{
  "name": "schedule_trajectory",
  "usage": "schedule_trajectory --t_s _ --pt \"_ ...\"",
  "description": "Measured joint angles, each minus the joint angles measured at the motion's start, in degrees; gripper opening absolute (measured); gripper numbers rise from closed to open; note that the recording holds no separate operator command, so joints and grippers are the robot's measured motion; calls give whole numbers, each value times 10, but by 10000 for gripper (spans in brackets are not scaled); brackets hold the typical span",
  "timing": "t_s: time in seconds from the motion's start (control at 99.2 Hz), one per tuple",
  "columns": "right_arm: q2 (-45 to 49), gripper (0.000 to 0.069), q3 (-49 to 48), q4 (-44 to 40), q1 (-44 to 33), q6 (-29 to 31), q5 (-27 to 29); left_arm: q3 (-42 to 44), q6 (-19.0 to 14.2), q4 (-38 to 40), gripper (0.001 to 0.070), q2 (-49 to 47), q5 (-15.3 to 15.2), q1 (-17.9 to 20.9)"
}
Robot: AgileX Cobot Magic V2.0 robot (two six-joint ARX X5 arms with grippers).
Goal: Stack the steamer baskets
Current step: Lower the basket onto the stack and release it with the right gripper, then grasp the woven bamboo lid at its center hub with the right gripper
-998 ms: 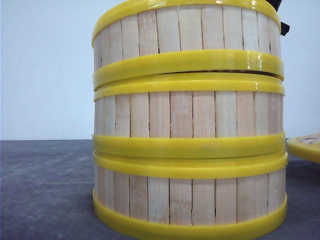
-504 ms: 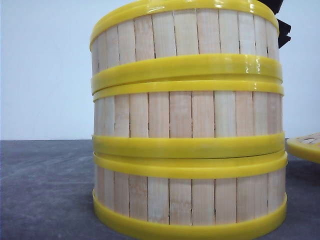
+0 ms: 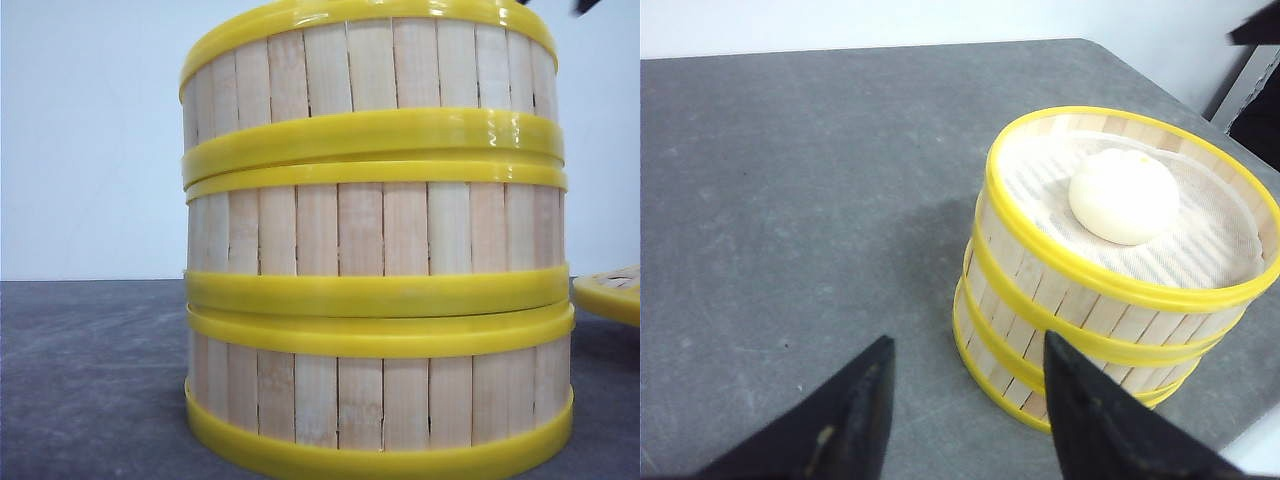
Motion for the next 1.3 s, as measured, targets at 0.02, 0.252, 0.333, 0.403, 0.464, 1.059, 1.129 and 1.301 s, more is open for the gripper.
schedule_trajectory --t_s 0.02,0.252,0.333,0.403,0.464,1.059,1.129,1.301 --pt "-8 389 0 -7 -7 3 5 0 0 0 274 0 0 0" --pt "-30 389 0 -94 -83 14 14 0 0 1 274 0 0 0" --pt "-16 389 0 -110 -112 12 14 0 0 5 274 0 0 0" --pt "-5 389 -6 -104 -136 12 0 0 0 5 274 0 0 0" --pt "3 389 -19 -102 -155 12 -17 0 0 5 274 0 0 0" --pt "123 262 -199 42 -247 19 -63 0 13 -4 274 0 0 0" --pt "131 259 -199 51 -247 19 -63 0 13 -5 274 0 0 0" --pt "155 258 -199 62 -247 21 -63 0 13 -5 274 0 0 0"
